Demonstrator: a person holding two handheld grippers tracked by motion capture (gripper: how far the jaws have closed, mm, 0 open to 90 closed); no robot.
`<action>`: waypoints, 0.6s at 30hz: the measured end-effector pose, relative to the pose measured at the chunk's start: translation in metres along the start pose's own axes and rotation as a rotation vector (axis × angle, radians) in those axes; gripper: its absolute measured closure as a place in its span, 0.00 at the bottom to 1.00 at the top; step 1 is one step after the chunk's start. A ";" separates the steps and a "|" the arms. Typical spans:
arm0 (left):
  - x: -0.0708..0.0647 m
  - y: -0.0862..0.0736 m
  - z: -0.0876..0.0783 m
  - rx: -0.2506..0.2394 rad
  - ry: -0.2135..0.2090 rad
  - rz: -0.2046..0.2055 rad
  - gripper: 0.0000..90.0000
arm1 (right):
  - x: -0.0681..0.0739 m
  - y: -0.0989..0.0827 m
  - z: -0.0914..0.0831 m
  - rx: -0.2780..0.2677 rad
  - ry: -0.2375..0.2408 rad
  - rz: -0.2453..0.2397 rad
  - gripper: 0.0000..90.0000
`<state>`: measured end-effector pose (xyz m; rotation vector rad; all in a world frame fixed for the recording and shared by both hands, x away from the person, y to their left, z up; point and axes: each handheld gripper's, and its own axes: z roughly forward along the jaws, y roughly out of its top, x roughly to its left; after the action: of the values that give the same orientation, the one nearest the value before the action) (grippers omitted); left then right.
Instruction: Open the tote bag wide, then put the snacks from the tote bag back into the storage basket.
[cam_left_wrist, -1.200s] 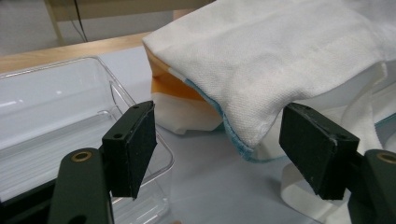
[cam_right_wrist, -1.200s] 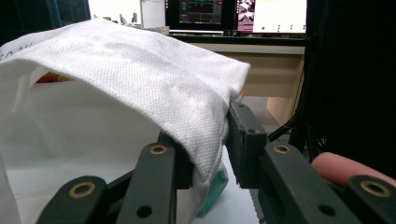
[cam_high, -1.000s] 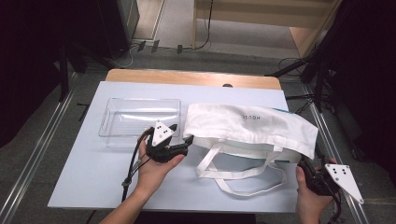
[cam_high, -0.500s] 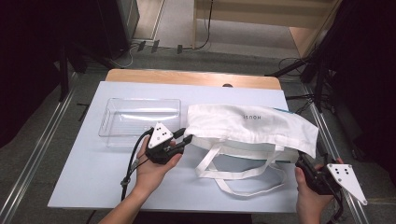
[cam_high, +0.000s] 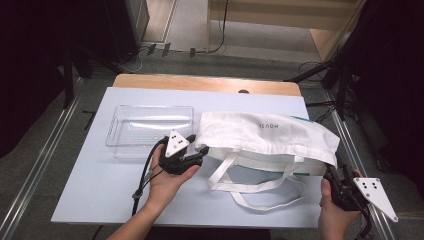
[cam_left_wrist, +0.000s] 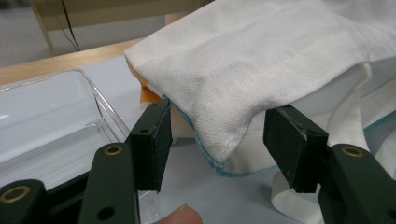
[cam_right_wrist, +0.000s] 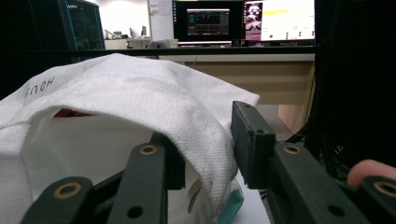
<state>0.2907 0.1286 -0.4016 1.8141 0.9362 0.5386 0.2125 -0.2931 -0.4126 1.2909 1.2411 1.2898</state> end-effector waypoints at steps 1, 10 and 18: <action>-0.001 0.001 0.001 0.001 -0.009 0.007 0.49 | 0.000 0.000 0.000 0.004 0.001 0.000 0.79; -0.003 0.015 0.002 -0.043 0.040 0.036 0.49 | 0.001 0.004 -0.001 0.011 0.022 -0.006 0.88; -0.002 0.030 0.003 -0.064 0.063 0.059 0.39 | -0.003 0.004 -0.002 0.010 0.020 -0.006 0.89</action>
<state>0.3025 0.1185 -0.3754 1.7800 0.9004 0.6590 0.2111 -0.2964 -0.4085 1.2833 1.2662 1.2970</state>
